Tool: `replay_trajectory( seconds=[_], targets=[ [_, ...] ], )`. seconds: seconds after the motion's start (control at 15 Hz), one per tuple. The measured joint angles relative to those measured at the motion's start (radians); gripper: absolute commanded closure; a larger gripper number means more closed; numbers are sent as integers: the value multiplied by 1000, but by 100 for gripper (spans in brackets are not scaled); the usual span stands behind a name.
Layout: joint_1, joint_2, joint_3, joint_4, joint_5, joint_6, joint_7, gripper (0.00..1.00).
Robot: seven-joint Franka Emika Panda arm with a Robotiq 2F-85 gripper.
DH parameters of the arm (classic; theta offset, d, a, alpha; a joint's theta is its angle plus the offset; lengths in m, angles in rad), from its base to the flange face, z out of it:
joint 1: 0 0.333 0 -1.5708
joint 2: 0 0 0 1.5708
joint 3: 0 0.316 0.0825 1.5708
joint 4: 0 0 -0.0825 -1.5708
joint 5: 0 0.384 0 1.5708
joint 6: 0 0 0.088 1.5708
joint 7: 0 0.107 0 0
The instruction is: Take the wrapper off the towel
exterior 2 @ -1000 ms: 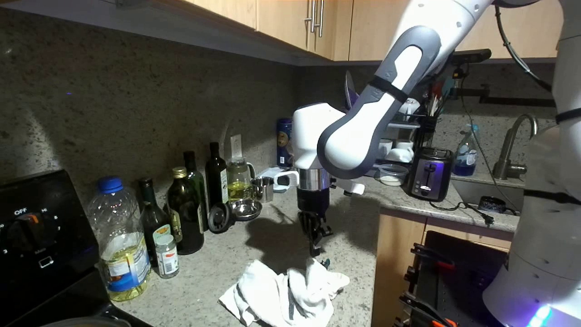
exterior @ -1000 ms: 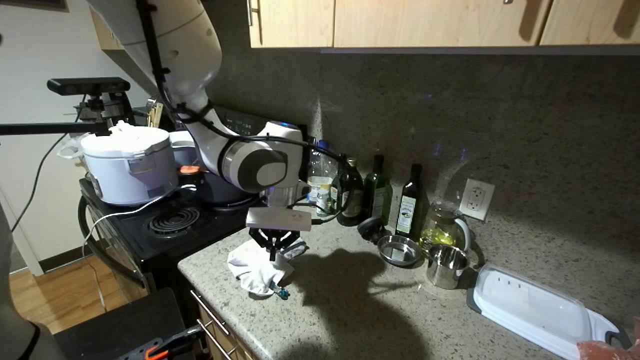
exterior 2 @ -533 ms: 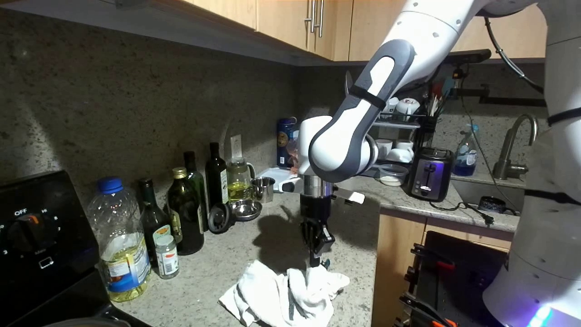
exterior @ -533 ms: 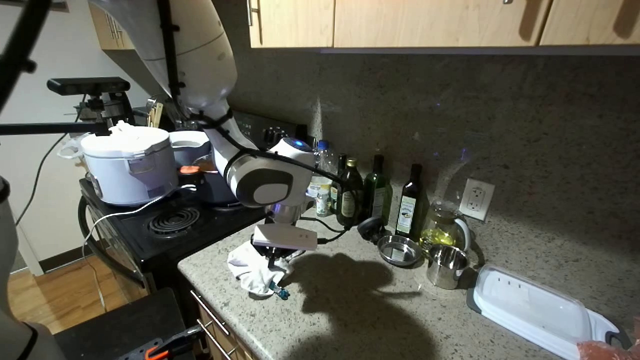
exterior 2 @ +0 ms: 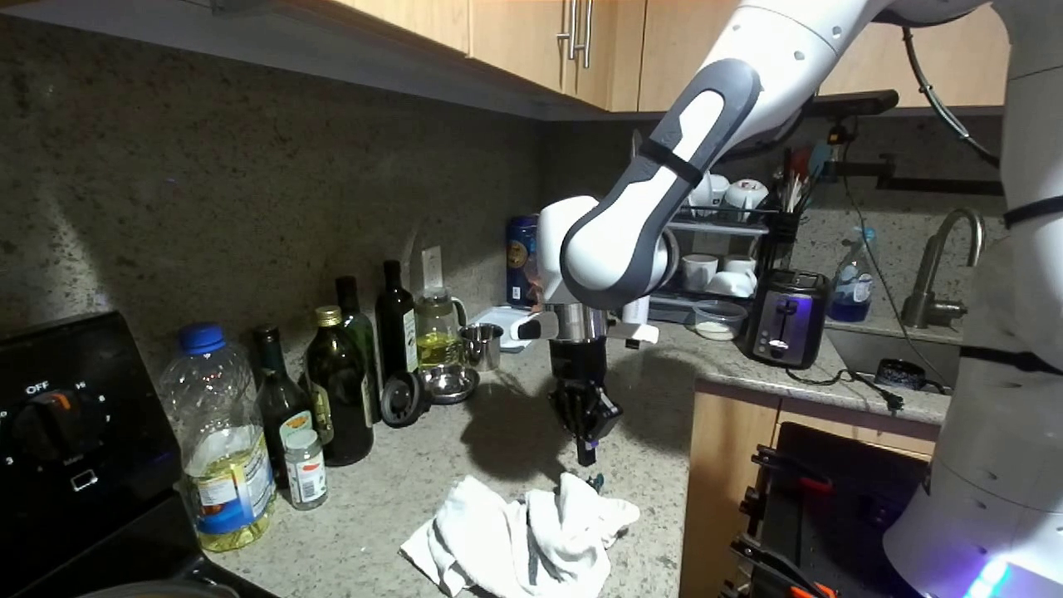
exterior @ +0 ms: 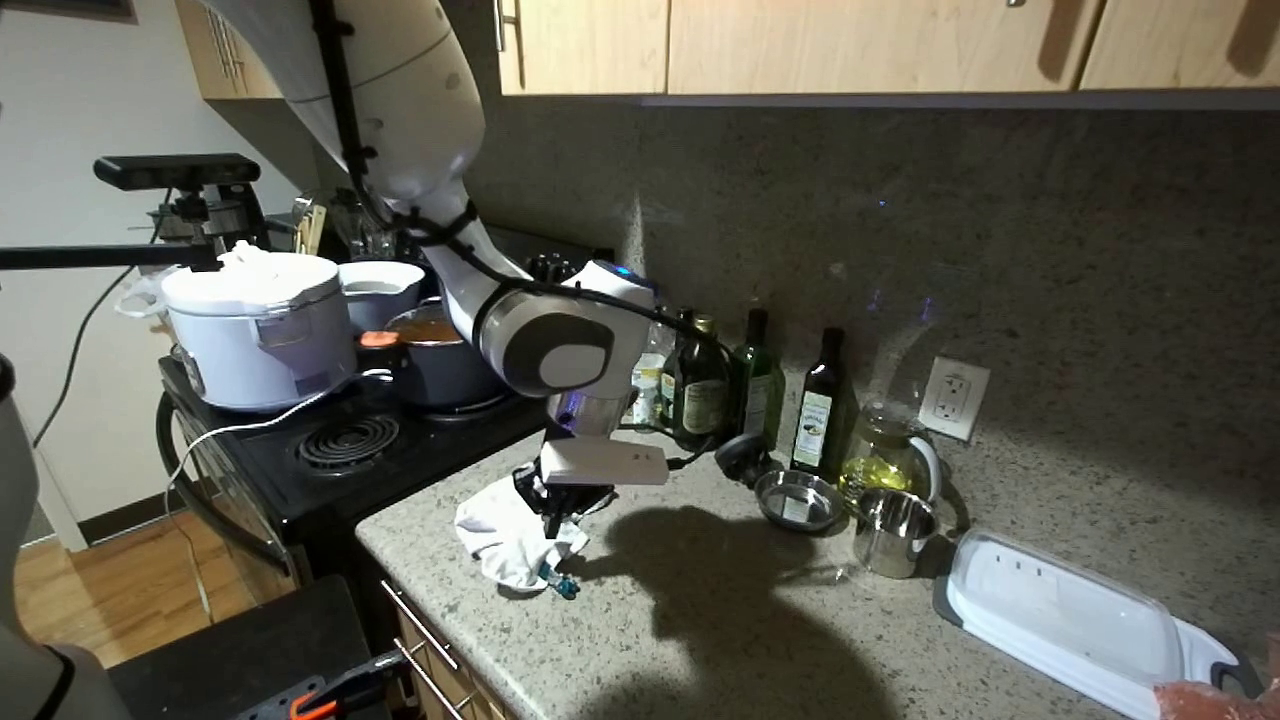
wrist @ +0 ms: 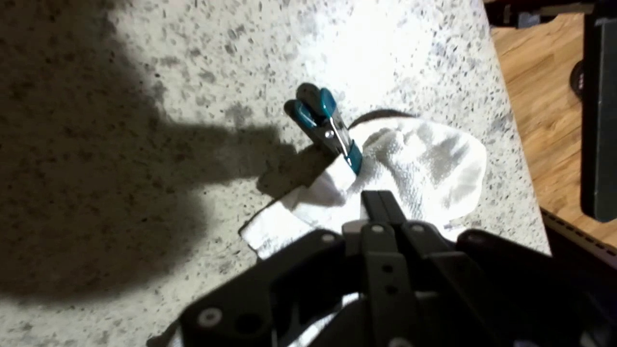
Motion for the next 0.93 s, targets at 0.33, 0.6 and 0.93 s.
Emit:
replay_trajectory(
  seconds=[0.33, 0.6, 0.93],
  targets=[
    [-1, 55, -31, 107, -103, -201, -102, 100],
    [1, 152, -31, 185, -133, -215, -180, 100],
    [-1, 247, -31, 253, -141, -216, -237, 53]
  ],
)
